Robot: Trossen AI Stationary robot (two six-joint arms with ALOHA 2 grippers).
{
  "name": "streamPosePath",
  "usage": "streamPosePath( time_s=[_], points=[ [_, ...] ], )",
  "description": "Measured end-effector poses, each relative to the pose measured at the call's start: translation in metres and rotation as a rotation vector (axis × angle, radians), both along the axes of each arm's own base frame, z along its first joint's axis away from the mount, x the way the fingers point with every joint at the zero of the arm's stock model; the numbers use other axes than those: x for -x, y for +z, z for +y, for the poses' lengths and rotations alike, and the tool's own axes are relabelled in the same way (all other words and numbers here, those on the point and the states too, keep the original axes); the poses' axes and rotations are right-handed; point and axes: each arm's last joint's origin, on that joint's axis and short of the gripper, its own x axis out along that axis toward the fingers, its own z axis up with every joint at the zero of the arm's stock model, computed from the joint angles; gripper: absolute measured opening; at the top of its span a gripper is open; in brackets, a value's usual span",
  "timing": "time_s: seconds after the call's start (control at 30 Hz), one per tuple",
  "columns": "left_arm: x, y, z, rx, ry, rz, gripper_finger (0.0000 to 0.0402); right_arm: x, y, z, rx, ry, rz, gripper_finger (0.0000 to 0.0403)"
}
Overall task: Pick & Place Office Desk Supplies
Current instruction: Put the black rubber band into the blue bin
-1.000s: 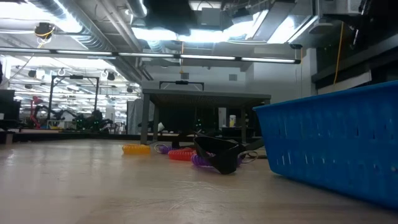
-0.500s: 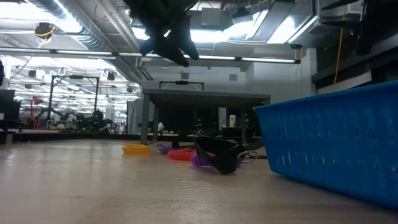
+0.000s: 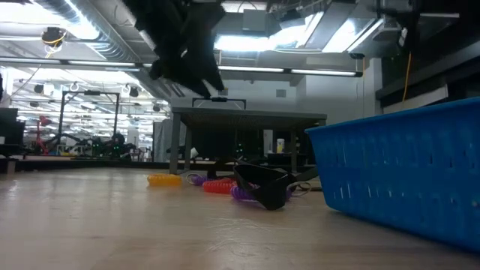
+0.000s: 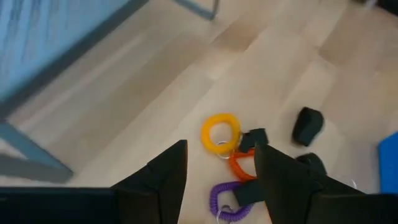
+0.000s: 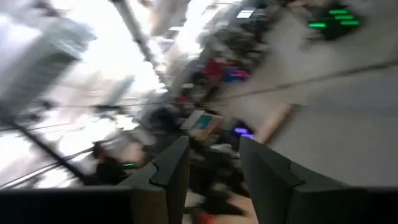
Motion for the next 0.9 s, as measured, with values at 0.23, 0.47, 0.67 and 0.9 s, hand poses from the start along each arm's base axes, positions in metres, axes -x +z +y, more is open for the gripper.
streamPosePath(
  time_s=[0.23, 0.47, 0.67, 0.9],
  points=[
    [0.005, -0.029, -0.004, 0.122, 0.045, -0.098, 0.0182, -0.042, 0.015, -0.002, 0.206, 0.064, 0.152, 0.0143],
    [0.009, -0.04, -0.01, 0.202, -0.132, -0.027, 0.0182, -0.099, 0.027, -0.001, 0.384, 0.162, 0.525, 0.0143],
    [0.01, -0.041, -0.012, 0.145, -0.207, -0.001, 0.0182, -0.127, 0.017, 0.002, 0.438, 0.29, 0.875, 0.0143],
    [0.007, -0.04, 0.001, -0.001, -0.379, 0.032, 0.0182, -0.135, -0.014, 0.012, 0.329, 0.376, 1.08, 0.0143]
  ],
)
